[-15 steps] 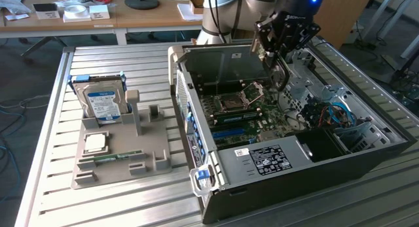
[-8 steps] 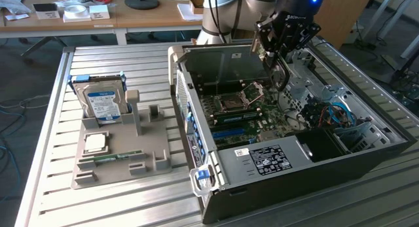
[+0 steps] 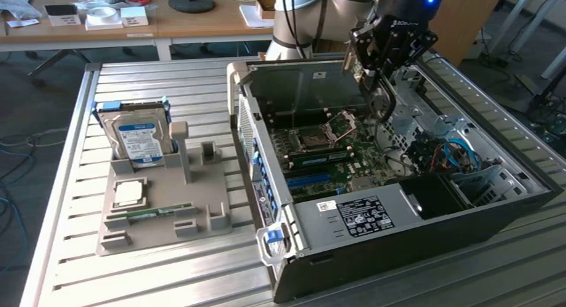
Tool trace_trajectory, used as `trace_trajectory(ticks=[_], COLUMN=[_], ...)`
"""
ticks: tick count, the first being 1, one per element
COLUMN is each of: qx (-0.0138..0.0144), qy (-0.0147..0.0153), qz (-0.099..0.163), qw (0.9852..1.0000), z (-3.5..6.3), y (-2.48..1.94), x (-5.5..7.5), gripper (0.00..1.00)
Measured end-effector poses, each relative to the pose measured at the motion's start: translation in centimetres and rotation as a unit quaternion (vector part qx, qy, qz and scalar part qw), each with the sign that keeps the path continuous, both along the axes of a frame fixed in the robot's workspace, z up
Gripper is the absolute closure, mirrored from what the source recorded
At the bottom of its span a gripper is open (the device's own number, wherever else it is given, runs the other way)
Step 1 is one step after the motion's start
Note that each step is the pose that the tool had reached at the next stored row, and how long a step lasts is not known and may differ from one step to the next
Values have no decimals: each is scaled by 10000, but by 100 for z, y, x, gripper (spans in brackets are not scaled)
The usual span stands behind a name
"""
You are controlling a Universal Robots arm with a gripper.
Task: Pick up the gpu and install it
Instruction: 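Pick up the gpu and move the gpu toward the slot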
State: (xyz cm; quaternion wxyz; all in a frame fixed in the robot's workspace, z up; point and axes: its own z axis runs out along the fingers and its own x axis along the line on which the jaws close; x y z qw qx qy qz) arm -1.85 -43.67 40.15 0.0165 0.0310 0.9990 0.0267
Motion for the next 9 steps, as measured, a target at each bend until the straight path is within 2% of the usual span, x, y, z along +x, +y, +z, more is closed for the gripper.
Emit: trace_trajectory(ticks=[9], qx=[-7], qy=[-1], qz=[1], qw=[10000], z=[-1], y=[4], x=[19], gripper=[73])
